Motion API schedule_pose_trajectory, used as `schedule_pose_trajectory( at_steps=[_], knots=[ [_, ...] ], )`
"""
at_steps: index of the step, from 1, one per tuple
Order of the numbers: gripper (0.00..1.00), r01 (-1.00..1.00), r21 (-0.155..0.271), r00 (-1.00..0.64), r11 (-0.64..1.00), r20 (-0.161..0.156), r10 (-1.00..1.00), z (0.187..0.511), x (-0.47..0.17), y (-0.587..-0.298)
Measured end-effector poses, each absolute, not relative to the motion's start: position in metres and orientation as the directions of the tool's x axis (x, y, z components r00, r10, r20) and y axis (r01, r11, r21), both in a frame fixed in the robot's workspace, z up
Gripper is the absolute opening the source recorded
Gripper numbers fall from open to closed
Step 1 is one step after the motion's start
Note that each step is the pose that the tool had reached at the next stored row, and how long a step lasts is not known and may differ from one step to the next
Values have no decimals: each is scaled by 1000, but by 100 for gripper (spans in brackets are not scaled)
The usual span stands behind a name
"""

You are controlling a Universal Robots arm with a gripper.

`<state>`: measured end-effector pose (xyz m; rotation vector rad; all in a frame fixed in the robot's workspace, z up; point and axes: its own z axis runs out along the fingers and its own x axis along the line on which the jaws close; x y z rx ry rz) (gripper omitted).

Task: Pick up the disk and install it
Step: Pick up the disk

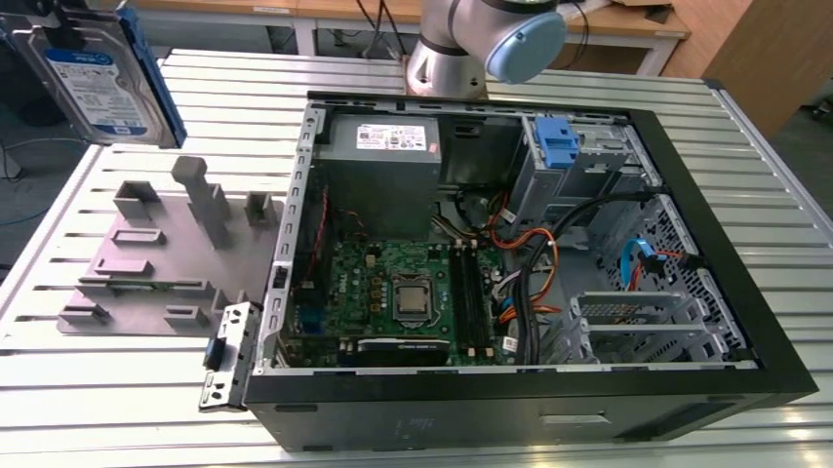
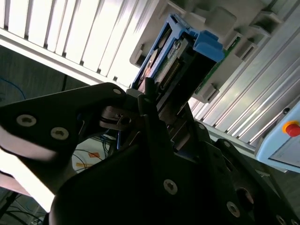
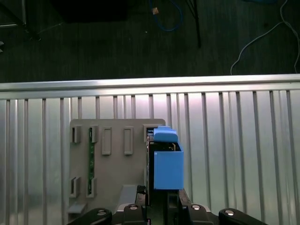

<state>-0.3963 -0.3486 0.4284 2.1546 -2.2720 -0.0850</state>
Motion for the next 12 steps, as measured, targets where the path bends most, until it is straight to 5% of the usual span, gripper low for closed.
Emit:
schedule_pose_trajectory(
  at_steps=[12],
  knots=[
    [35,-998,46,-54,52,-31,-998,449,-396,-349]
  ],
)
